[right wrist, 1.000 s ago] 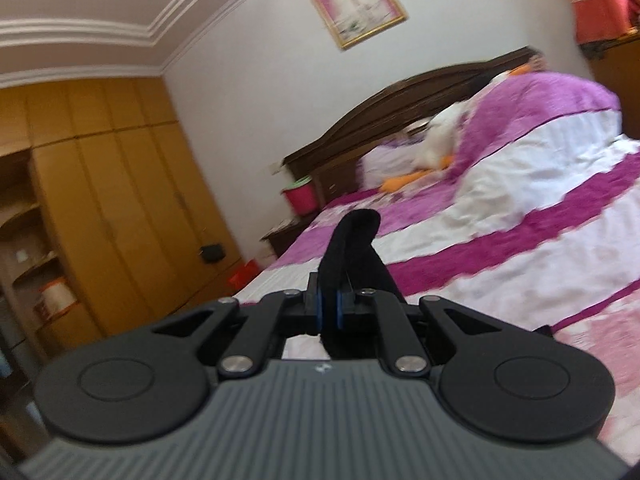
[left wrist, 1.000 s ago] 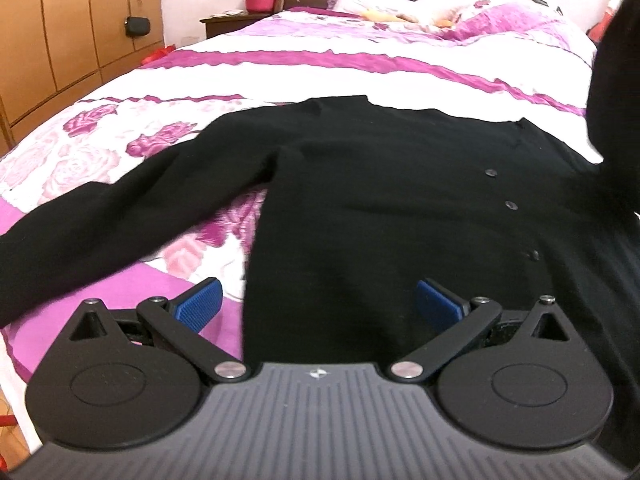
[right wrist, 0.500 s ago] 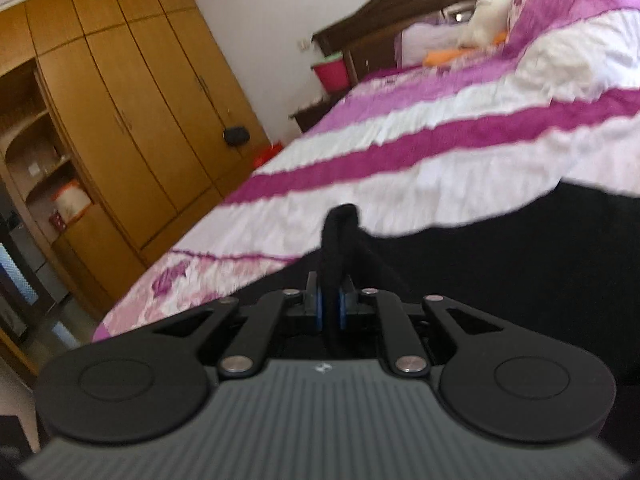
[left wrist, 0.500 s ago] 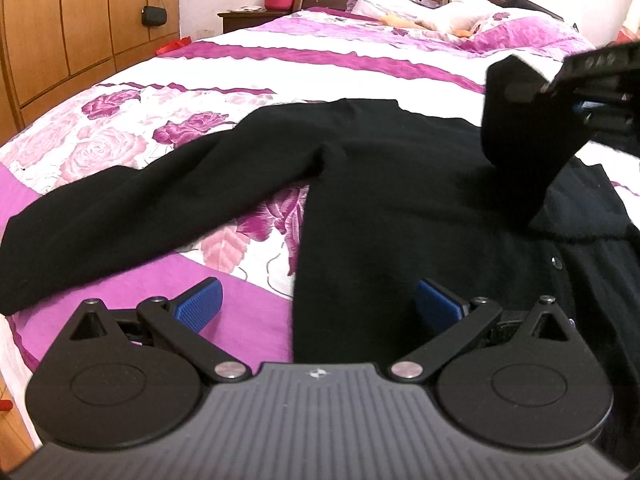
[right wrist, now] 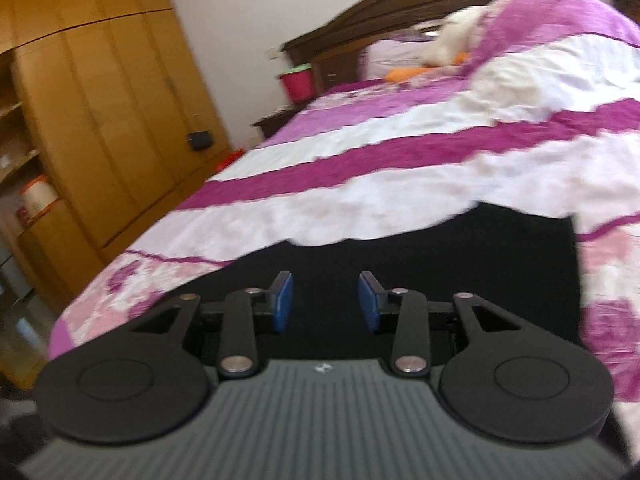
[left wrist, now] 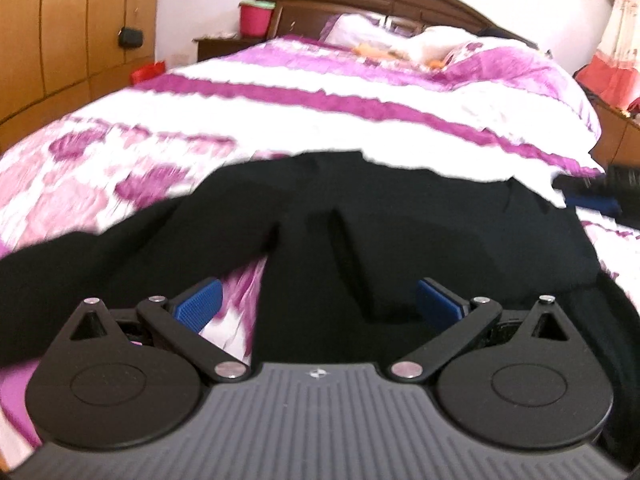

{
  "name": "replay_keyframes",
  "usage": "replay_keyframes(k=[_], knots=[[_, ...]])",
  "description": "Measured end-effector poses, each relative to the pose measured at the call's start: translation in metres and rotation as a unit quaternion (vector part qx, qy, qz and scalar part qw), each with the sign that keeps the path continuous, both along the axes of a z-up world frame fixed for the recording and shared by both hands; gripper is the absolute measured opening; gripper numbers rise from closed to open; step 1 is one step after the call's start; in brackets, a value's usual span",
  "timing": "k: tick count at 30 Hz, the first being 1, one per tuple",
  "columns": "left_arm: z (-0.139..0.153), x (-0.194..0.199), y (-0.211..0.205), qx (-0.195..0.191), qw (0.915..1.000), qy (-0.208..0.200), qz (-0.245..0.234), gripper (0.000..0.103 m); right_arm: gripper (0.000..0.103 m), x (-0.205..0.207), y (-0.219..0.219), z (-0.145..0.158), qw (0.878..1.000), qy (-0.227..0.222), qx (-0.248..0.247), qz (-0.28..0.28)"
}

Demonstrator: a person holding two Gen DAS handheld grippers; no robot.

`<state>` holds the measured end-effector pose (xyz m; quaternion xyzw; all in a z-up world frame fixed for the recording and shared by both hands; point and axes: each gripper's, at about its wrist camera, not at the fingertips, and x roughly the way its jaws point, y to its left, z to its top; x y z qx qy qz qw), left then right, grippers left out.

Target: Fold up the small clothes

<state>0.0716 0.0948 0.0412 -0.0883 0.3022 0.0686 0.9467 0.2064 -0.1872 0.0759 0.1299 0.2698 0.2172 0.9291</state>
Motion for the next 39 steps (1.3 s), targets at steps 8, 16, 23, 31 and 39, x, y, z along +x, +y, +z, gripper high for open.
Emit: replay_keyframes(k=[8,16,23,31,39], knots=[[0.000,0.054,-0.005,-0.009,0.9996,-0.005,-0.025,0.103,0.040,0.015,-0.066,-0.015,0.996,0.013,-0.039,-0.080],[-0.023,0.099,0.002,0.009,0.9995,0.028,-0.005,0.096,0.040,0.052,-0.092,-0.044,0.990,0.050,-0.068,-0.115],[-0.038,0.116,0.013,-0.002,0.9993,0.036,-0.002,0.096,0.040,0.081,-0.085,-0.067,0.988,0.066,-0.080,-0.116],[-0.043,0.125,0.011,-0.012,0.9995,0.024,-0.019,0.078,0.037,0.092,-0.080,-0.071,0.991,0.046,-0.070,-0.109],[-0.023,0.126,-0.005,-0.001,0.9978,-0.038,-0.055,0.009,0.008,0.075,-0.087,-0.055,0.991,-0.048,-0.057,-0.114]])
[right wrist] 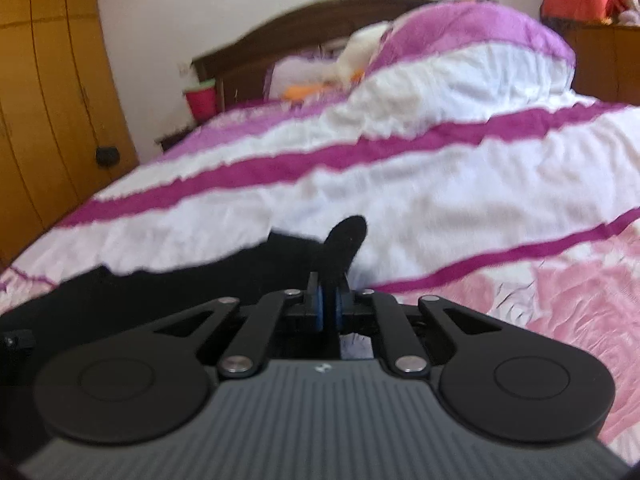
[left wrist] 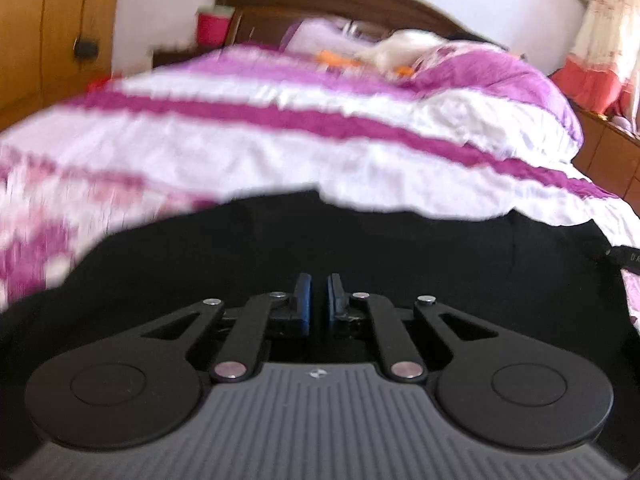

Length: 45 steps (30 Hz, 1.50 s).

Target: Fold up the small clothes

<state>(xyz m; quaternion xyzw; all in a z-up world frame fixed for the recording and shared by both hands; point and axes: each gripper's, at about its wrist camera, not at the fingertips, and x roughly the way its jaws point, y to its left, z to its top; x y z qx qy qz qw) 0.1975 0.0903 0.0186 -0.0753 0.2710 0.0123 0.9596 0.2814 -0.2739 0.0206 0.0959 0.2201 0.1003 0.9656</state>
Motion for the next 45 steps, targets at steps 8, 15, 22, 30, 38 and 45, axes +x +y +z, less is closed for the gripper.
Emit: replay_keyframes(k=[8,15,22,30,38,45], knots=[[0.004,0.042,-0.021,0.074,0.9972,-0.013,-0.004,0.010,0.009,0.019,-0.004,-0.020,0.998,0.037,-0.028,-0.041],[-0.025,0.062,-0.012,0.098,0.9939,0.047,0.021,0.041,0.016,0.029,-0.011,-0.019,0.996,0.081,-0.018,-0.041],[-0.001,0.026,0.002,0.099,0.9941,0.036,0.024,0.064,0.022,-0.007,-0.019,0.011,0.997,0.074,-0.015,-0.031],[0.028,-0.037,0.019,0.112,0.9925,0.022,0.044,0.066,0.040,-0.063,-0.003,0.038,0.998,0.058,-0.022,0.006],[0.045,-0.112,0.058,0.122,0.9887,0.017,0.085,0.070,0.040,-0.122,0.021,0.060,0.997,0.055,-0.026,0.055],[0.031,-0.167,0.087,0.156,0.9794,0.038,0.122,0.080,0.040,-0.161,0.032,0.047,0.994,0.082,-0.019,0.069]])
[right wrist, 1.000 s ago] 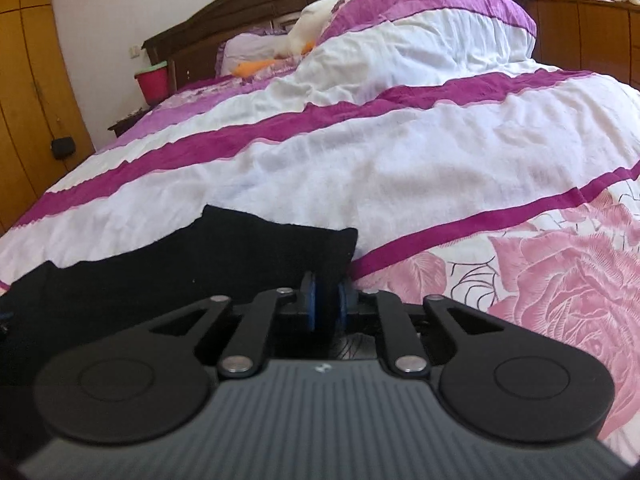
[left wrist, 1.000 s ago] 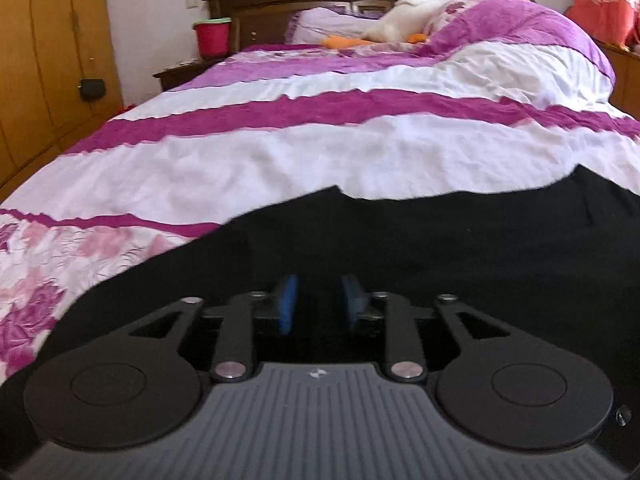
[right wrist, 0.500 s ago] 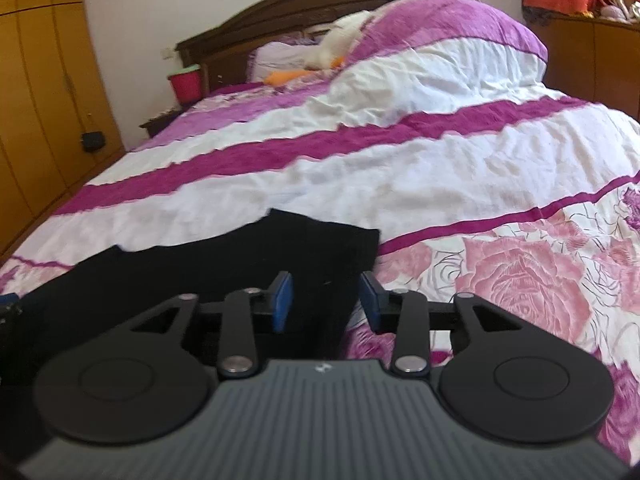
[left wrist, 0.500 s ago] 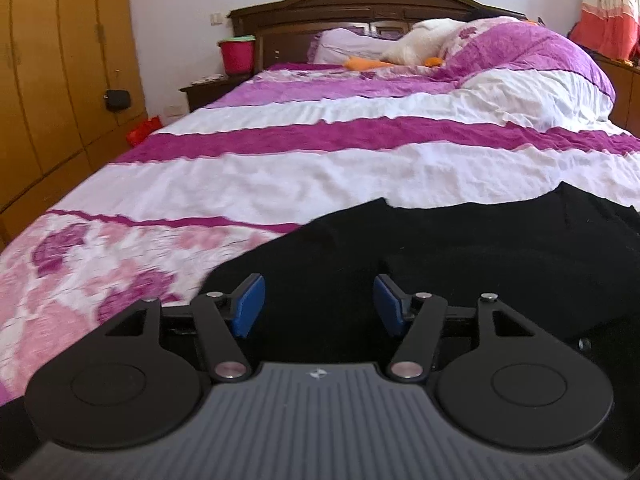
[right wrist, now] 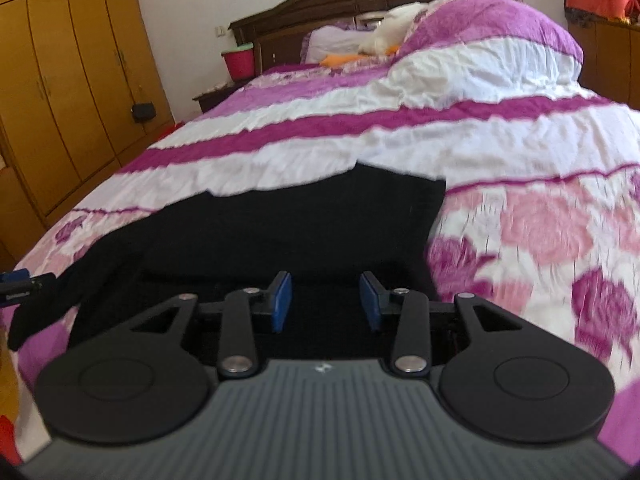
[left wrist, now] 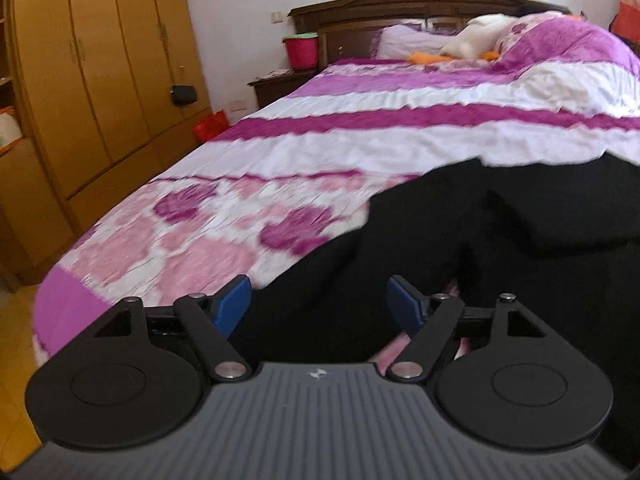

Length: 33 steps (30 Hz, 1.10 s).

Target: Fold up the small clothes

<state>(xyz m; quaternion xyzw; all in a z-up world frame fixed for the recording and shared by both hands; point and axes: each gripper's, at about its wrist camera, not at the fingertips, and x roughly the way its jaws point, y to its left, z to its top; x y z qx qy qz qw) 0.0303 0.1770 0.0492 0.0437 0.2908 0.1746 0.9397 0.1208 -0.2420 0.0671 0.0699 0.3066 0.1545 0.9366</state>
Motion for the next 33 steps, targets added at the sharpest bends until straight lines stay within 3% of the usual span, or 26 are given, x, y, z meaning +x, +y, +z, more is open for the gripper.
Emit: replay_keyframes(k=[4,11,23,28,33], knots=[[-0.014,-0.021,0.011,-0.003,0.9998,0.020,0.008,0.086,0.041,-0.012,0.004,-0.015,1.000,0.017,0.001,-0.003],[-0.051,-0.032,0.018,0.009,0.9980,0.060,0.020,0.088,0.041,-0.021,0.010,-0.041,0.999,0.044,0.003,-0.028],[-0.070,-0.025,0.048,0.024,0.9942,0.017,0.104,0.088,0.040,-0.027,0.010,-0.063,0.997,0.056,0.003,-0.048],[-0.062,-0.023,0.048,0.027,0.9946,-0.001,0.101,0.024,0.040,-0.028,0.009,-0.065,0.997,0.053,0.008,-0.053],[-0.035,-0.026,0.060,0.002,0.9893,-0.055,0.135,0.019,0.040,-0.029,0.007,-0.066,0.997,0.053,0.014,-0.053]])
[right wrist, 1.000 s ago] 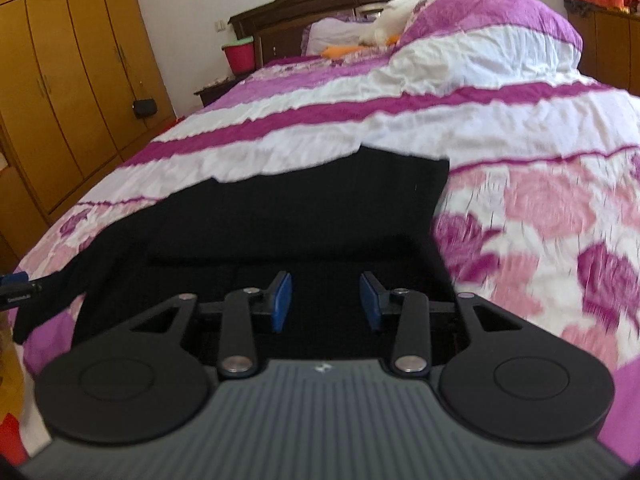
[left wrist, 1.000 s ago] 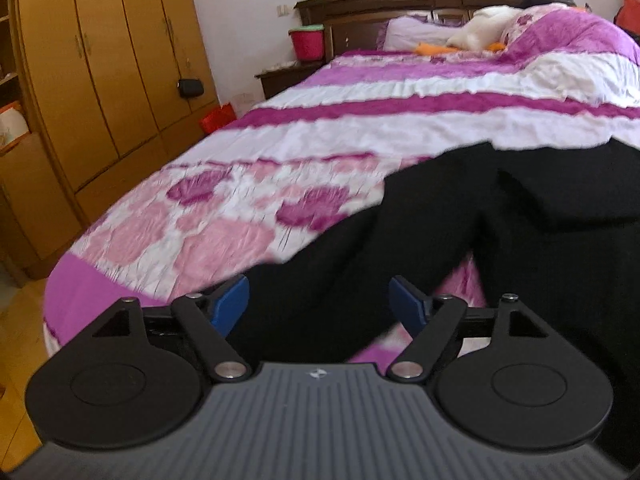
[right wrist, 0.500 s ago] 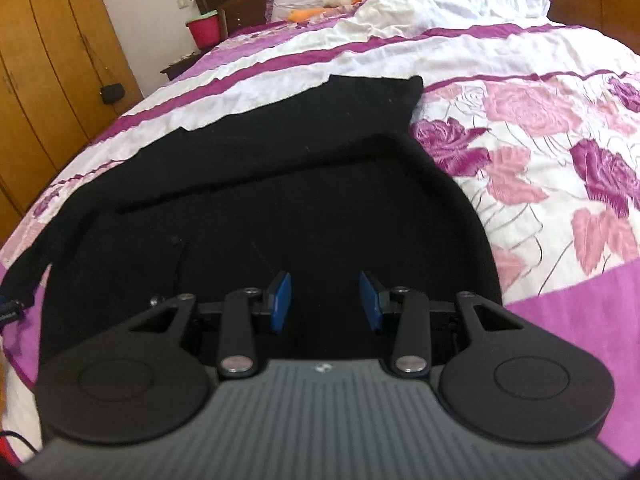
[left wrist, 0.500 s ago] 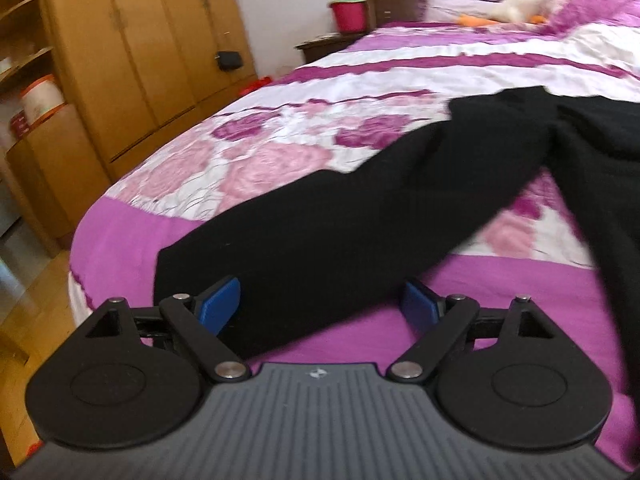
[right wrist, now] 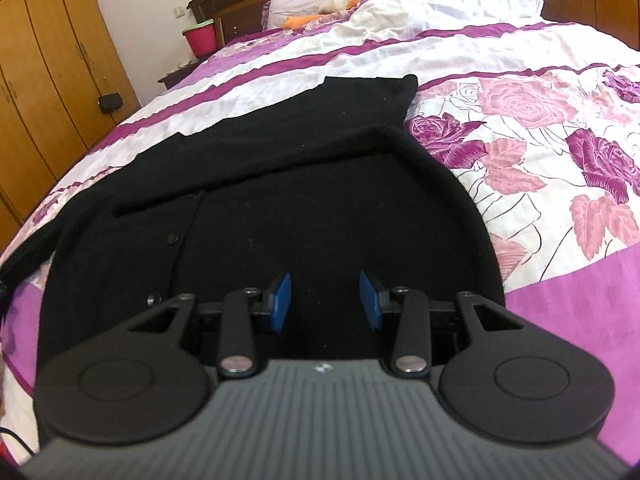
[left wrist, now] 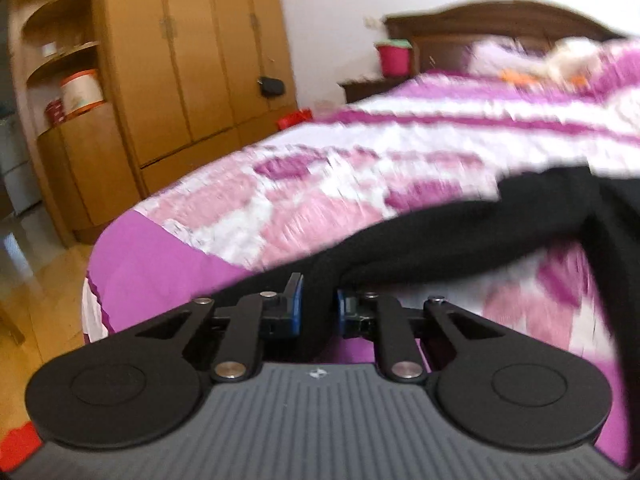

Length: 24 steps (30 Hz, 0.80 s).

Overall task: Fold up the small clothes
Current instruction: 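Grasp the other cardigan sleeve with the left gripper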

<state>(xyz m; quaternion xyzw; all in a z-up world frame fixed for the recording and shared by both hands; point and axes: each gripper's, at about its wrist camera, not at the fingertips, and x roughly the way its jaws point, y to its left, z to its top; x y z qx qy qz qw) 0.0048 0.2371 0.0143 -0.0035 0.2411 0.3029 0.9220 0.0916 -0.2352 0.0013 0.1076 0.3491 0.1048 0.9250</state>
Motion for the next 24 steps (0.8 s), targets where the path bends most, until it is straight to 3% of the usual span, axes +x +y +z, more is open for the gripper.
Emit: replay_keyframes(k=[4,7,12,16,20,24], knots=[[0.026,0.002,-0.001,0.004,0.9986,-0.051,0.013,0.018,0.040,0.000,-0.003,0.000,1.000,0.001,0.009,-0.001],[0.048,0.006,-0.008,-0.010,0.9960,-0.089,-0.004,0.016,0.040,0.000,-0.005,0.000,1.000,0.002,0.014,0.002],[0.080,0.021,-0.031,-0.022,0.9884,-0.140,-0.055,0.013,0.041,-0.001,-0.007,0.001,1.000,0.003,0.029,0.010],[0.107,0.036,-0.058,-0.043,0.9762,-0.177,-0.118,0.013,0.041,-0.002,-0.009,0.001,0.999,0.003,0.034,0.013],[0.121,0.055,-0.082,-0.072,0.9703,-0.166,-0.161,0.014,0.042,-0.003,-0.011,0.003,0.999,0.004,0.044,0.010],[0.115,0.065,-0.095,-0.089,0.9739,-0.122,-0.169,0.015,0.042,-0.005,-0.011,0.004,0.999,0.002,0.039,0.013]])
